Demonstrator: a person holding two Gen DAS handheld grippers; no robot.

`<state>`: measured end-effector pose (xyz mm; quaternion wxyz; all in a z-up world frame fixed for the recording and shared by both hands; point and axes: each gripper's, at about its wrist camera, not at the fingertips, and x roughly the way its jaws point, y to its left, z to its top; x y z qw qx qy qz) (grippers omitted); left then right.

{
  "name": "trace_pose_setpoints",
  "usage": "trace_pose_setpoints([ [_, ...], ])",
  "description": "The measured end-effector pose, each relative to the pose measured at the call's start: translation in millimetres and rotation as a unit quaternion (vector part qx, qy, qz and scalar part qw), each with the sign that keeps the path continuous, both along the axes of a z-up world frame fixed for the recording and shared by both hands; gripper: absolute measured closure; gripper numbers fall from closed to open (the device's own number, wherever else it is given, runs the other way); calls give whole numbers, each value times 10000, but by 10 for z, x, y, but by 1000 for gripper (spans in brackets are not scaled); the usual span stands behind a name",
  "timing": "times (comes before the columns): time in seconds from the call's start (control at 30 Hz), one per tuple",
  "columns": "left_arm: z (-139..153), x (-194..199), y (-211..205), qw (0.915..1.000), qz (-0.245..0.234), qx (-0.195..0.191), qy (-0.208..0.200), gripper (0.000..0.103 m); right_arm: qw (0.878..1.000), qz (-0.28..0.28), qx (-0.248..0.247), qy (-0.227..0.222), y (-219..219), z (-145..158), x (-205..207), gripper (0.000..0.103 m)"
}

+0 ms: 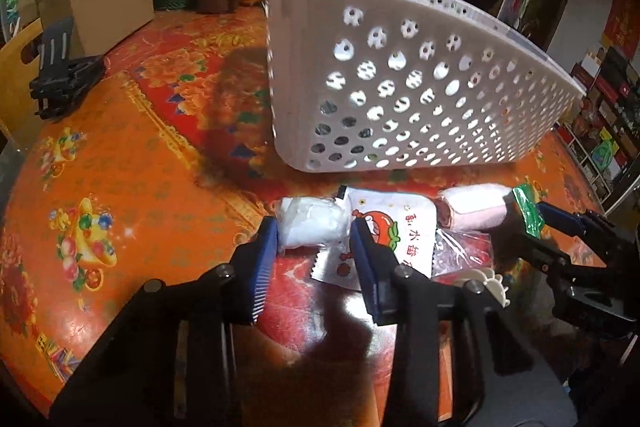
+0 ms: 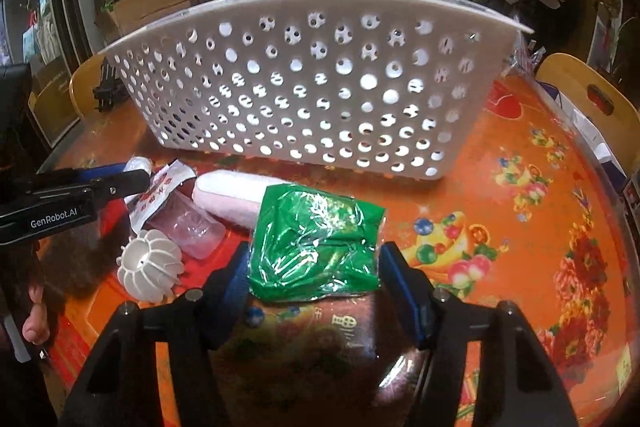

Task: Organize soft objects
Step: 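Grasp the white pouch with the left tool while the right tool grasps the green packet, then lower pouch and green packet into the basket and open both tools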

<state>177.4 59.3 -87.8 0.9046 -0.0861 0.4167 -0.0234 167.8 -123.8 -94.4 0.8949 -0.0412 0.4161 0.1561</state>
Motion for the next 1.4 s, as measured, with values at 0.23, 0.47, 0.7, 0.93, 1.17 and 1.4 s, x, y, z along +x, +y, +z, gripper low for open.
trace_pose_setpoints([
  [0.23,141,-198,-9,9993,21,96,-350,68,9994,-57,263,-200,-104,70,-59,40],
  [0.47,364,-403,-52,9980,20,194,-601,68,9988,-32,329,-360,-159,139,-185,41],
  [0.7,718,-594,-127,9957,-77,241,-894,68,9959,46,503,-756,-234,543,-414,41],
  [0.93,1138,-652,-212,9929,-197,251,-1142,68,9917,108,294,-1251,-253,1079,-490,41],
  [1.17,1559,-438,-244,9911,-325,207,-1276,68,9901,207,84,-1388,-167,1379,-211,41],
  [1.4,1790,146,-292,9934,-397,169,-1061,68,9927,236,124,-1175,-104,1522,308,41],
])
